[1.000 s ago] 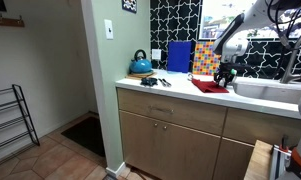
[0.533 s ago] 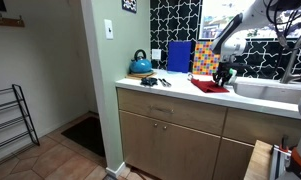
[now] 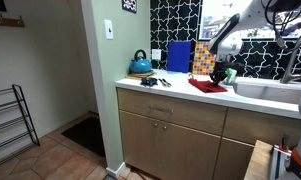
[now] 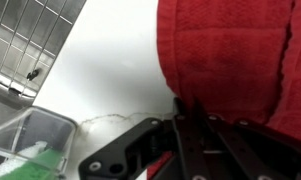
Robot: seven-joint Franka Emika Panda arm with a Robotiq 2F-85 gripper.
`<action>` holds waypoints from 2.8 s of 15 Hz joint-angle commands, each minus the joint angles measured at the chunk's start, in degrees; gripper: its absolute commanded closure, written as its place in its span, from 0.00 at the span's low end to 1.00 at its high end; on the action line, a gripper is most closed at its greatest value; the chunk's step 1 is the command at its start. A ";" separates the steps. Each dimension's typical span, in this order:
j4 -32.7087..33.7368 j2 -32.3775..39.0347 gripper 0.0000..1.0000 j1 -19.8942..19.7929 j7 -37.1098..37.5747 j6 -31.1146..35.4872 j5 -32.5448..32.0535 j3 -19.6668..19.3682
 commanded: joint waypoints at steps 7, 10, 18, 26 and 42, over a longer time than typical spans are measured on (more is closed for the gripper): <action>0.36 -1.25 0.99 1.47 -0.04 3.12 -4.13 -0.04; 0.86 -1.69 0.99 2.42 0.73 4.50 -7.09 -0.16; -1.10 -3.51 0.99 6.78 2.86 12.37 -17.52 0.02; -5.12 -5.00 0.99 11.55 9.03 19.58 -32.33 -0.75; -12.60 -2.79 0.99 14.09 18.66 55.12 -60.49 -4.63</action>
